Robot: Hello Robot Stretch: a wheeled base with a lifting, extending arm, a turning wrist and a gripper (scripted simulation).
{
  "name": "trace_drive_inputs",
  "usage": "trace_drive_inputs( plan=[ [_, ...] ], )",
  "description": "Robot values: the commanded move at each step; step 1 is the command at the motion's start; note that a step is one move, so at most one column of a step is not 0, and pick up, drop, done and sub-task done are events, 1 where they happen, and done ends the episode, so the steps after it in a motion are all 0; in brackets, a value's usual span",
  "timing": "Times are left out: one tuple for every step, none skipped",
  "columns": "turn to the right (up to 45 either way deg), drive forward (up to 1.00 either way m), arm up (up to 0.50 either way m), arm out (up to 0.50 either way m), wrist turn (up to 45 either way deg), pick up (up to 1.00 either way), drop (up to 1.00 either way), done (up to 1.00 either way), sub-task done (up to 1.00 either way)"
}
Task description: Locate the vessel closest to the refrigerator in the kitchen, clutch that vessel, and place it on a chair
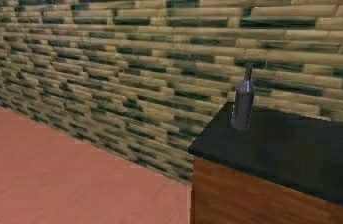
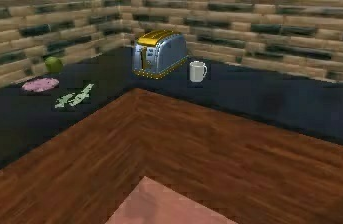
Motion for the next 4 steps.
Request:
trace_drive_inputs(
  plan=[
    [30.0, 0.0, 0.0, 0.0, 0.0, 0.0, 0.0, 0.0, 0.0],
    [0.0, 0.15, 0.0, 0.0, 0.0, 0.0, 0.0, 0.0, 0.0],
    [-45.0, 0.0, 0.0, 0.0, 0.0, 0.0, 0.0, 0.0, 0.0],
    [-45.0, 0.0, 0.0, 0.0, 0.0, 0.0, 0.0, 0.0, 0.0]
  ],
)
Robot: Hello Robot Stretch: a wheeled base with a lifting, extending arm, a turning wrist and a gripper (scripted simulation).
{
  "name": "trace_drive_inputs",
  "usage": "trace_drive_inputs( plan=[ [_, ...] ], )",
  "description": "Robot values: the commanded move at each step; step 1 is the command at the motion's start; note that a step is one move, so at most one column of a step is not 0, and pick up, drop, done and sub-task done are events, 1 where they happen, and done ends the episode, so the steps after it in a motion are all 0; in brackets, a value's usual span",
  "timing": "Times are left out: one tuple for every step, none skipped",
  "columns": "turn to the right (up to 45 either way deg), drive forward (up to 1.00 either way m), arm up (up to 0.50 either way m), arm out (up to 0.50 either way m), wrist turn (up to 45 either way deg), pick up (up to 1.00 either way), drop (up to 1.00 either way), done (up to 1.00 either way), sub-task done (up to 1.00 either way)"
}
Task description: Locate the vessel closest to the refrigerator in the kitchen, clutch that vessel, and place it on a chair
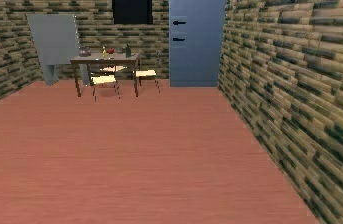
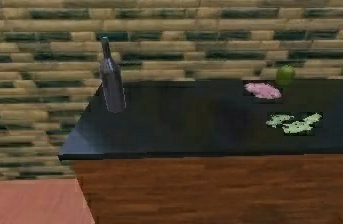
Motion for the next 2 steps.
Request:
trace_drive_inputs(
  plan=[
    [0.0, 0.15, 0.0, 0.0, 0.0, 0.0, 0.0, 0.0, 0.0],
    [-45.0, 0.0, 0.0, 0.0, 0.0, 0.0, 0.0, 0.0, 0.0]
  ],
)
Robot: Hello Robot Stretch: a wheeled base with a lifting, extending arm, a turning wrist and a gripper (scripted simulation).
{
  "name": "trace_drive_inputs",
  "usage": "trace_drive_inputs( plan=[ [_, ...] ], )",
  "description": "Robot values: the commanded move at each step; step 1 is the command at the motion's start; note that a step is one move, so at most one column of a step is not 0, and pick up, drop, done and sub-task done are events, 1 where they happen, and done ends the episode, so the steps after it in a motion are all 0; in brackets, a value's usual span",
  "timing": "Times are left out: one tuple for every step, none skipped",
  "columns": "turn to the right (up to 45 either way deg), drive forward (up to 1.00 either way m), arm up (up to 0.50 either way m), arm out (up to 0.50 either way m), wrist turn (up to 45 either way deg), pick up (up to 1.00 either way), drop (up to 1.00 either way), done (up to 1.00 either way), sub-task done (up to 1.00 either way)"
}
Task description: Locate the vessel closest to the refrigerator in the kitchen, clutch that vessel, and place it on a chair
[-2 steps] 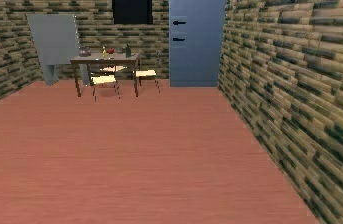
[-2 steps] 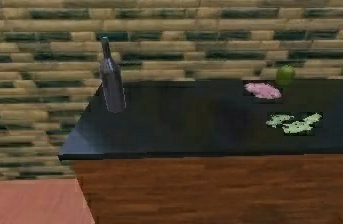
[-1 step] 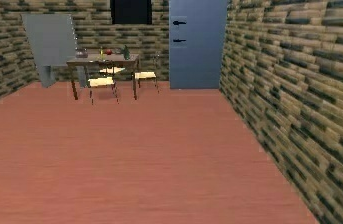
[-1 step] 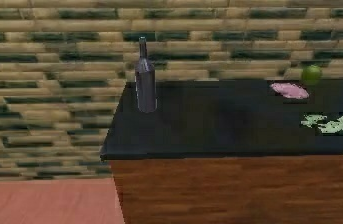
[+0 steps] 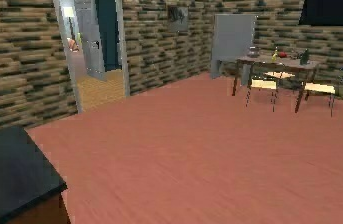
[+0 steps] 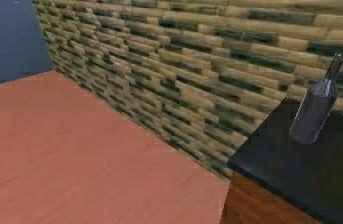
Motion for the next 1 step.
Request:
trace_drive_inputs(
  plan=[
    [-45.0, 0.0, 0.0, 0.0, 0.0, 0.0, 0.0, 0.0, 0.0]
  ],
)
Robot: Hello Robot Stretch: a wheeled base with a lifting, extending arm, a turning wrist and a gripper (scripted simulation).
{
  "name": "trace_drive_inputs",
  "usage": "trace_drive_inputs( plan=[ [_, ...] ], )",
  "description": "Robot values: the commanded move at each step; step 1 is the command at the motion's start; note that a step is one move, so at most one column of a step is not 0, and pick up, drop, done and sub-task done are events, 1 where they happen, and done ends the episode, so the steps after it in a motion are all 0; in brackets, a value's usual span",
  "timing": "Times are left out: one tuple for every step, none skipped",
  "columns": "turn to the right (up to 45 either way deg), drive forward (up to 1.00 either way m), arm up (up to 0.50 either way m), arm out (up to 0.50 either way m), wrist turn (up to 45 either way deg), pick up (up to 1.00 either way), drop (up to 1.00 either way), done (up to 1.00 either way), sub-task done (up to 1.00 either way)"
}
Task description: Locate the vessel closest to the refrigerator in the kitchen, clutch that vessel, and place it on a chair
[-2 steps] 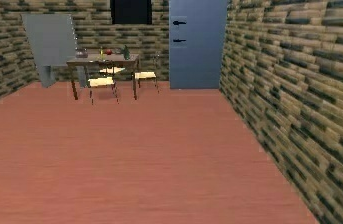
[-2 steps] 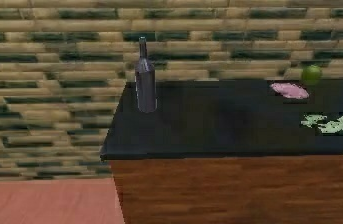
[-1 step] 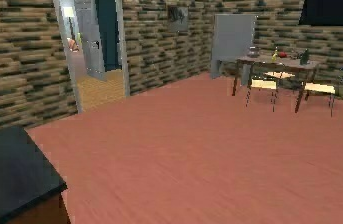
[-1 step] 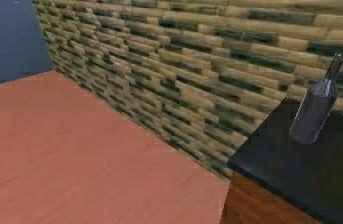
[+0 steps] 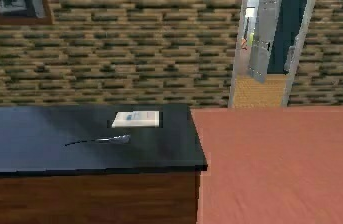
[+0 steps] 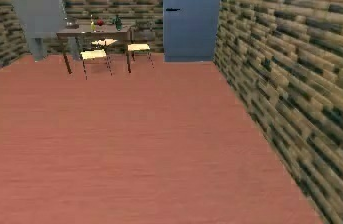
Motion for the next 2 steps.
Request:
trace_drive_inputs(
  plan=[
    [-45.0, 0.0, 0.0, 0.0, 0.0, 0.0, 0.0, 0.0, 0.0],
    [-45.0, 0.0, 0.0, 0.0, 0.0, 0.0, 0.0, 0.0, 0.0]
  ],
)
